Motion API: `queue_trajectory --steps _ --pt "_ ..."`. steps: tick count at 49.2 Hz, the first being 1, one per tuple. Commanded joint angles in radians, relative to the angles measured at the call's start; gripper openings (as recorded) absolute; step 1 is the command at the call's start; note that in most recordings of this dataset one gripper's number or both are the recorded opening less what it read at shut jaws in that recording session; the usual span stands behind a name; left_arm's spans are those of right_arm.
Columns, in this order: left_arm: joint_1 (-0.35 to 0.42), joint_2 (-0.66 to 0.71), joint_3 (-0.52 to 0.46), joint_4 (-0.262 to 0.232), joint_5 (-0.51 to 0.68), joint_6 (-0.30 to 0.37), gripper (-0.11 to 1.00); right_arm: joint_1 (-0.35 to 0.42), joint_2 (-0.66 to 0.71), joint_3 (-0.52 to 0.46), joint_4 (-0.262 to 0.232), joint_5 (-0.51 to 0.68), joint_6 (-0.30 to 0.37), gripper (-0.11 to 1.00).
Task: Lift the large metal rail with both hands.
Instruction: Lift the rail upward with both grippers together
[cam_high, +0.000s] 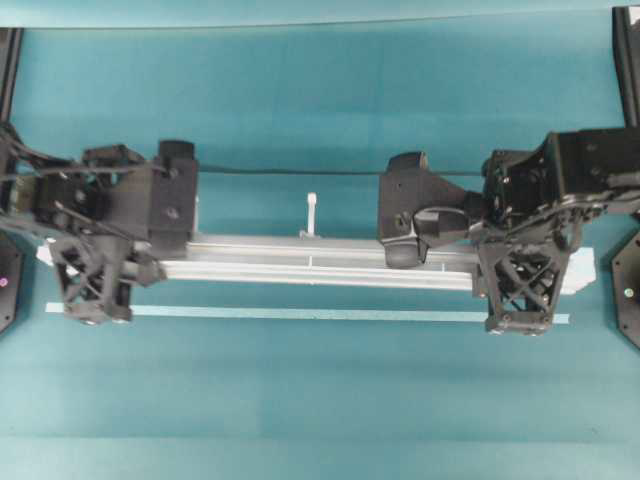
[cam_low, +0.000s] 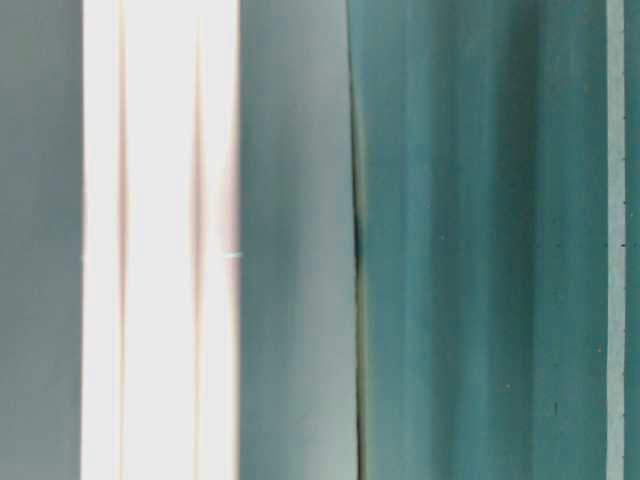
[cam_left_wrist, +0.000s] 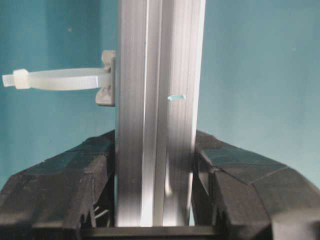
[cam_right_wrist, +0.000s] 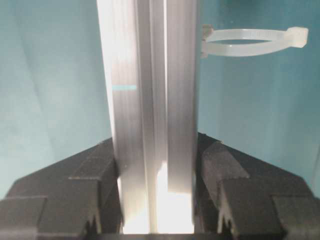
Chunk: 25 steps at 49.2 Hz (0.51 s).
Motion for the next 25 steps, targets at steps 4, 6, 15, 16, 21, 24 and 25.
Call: queue_trajectory --steps 4,6,15,16,21,24,25 --pt "0.003 -0.032 -0.133 0.002 0.084 -0.006 0.36 0.003 -0.012 -0.095 0.006 0.074 0.049 0.38" --pt "0.003 -0.029 -0.164 0.002 0.117 -0.006 0.36 0.006 -0.012 -0.117 0.006 0.097 0.058 0.38" --pt "0.003 0.002 -0.304 0.002 0.265 -0.018 0.36 0.017 -0.021 -0.222 0.006 0.126 0.094 0.38" --pt "0.003 0.006 -0.319 0.002 0.281 -0.021 0.36 0.018 -0.023 -0.235 0.006 0.129 0.098 0.38" --pt "0.003 0.029 -0.394 0.002 0.336 -0.044 0.36 0.028 -0.026 -0.304 0.006 0.160 0.126 0.38" --pt "0.003 0.043 -0.439 0.002 0.362 -0.057 0.36 0.031 -0.028 -0.334 0.006 0.173 0.138 0.38" --pt "0.003 0.046 -0.454 0.002 0.370 -0.061 0.36 0.035 -0.029 -0.344 0.005 0.176 0.141 0.38"
